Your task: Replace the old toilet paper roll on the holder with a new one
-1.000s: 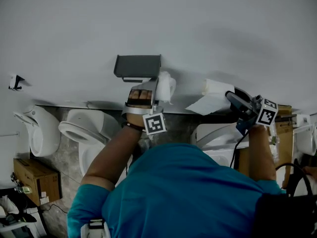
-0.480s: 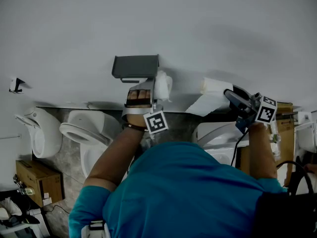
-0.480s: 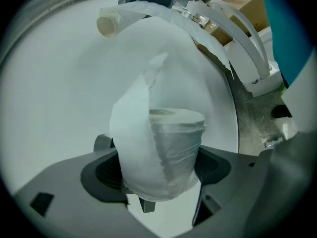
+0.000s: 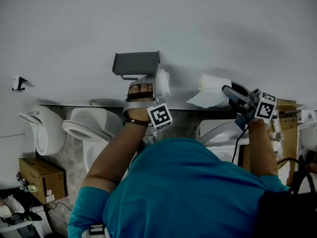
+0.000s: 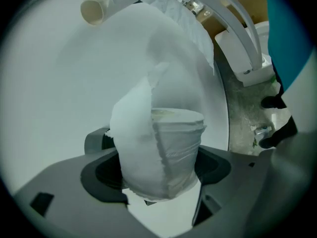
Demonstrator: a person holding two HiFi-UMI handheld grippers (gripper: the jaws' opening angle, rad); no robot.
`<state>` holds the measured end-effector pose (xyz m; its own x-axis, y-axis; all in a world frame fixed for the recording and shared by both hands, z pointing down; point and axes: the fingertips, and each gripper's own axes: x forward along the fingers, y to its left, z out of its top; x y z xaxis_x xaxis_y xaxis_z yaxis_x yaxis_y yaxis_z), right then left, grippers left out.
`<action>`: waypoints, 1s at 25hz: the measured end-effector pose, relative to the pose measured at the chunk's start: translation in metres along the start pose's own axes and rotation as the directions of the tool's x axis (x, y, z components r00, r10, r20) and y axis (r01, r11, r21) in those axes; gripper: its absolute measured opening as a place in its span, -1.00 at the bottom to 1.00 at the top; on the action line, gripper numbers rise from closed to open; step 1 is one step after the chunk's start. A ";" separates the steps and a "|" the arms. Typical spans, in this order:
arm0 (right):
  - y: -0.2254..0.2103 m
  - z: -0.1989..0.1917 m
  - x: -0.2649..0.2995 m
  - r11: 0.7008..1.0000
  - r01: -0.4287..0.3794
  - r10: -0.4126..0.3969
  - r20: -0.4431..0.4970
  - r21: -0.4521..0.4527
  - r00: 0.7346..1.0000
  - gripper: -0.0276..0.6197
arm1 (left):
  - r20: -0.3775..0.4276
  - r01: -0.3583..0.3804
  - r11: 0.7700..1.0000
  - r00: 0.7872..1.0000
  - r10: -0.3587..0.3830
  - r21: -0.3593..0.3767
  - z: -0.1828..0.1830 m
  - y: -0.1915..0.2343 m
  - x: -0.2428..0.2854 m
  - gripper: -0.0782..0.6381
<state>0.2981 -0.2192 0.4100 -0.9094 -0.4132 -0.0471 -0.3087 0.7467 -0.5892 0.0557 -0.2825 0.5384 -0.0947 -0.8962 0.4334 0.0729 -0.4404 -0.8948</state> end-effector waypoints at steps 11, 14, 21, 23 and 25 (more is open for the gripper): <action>-0.001 0.002 -0.002 1.000 -0.025 0.024 -0.005 -0.010 1.000 -0.46 | -0.078 0.017 1.000 0.997 -0.018 -0.020 -0.031 -0.003 0.004 0.39; 0.001 0.005 0.000 1.000 -0.025 0.025 -0.005 -0.010 1.000 -0.47 | -0.086 0.011 1.000 0.996 -0.013 -0.026 -0.042 -0.002 0.004 0.39; -0.002 0.006 -0.005 0.999 -0.032 0.032 -0.004 -0.009 0.999 -0.47 | -0.124 -0.011 1.000 0.992 0.015 0.029 -0.061 -0.001 0.007 0.39; 0.000 0.006 -0.002 0.999 -0.035 0.035 -0.006 -0.009 0.999 -0.47 | -0.129 -0.015 0.999 0.991 0.018 0.030 -0.070 -0.002 0.007 0.39; 0.000 0.006 0.000 0.999 -0.036 0.036 -0.008 -0.012 0.999 -0.47 | -0.132 -0.020 0.999 0.991 0.024 0.028 -0.078 -0.002 0.008 0.39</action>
<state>0.2994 -0.2225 0.4050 -0.9221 -0.3821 -0.0616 -0.2792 0.7671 -0.5776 -0.0222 -0.2851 0.5352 -0.2232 -0.8916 0.3940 0.1024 -0.4234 -0.9002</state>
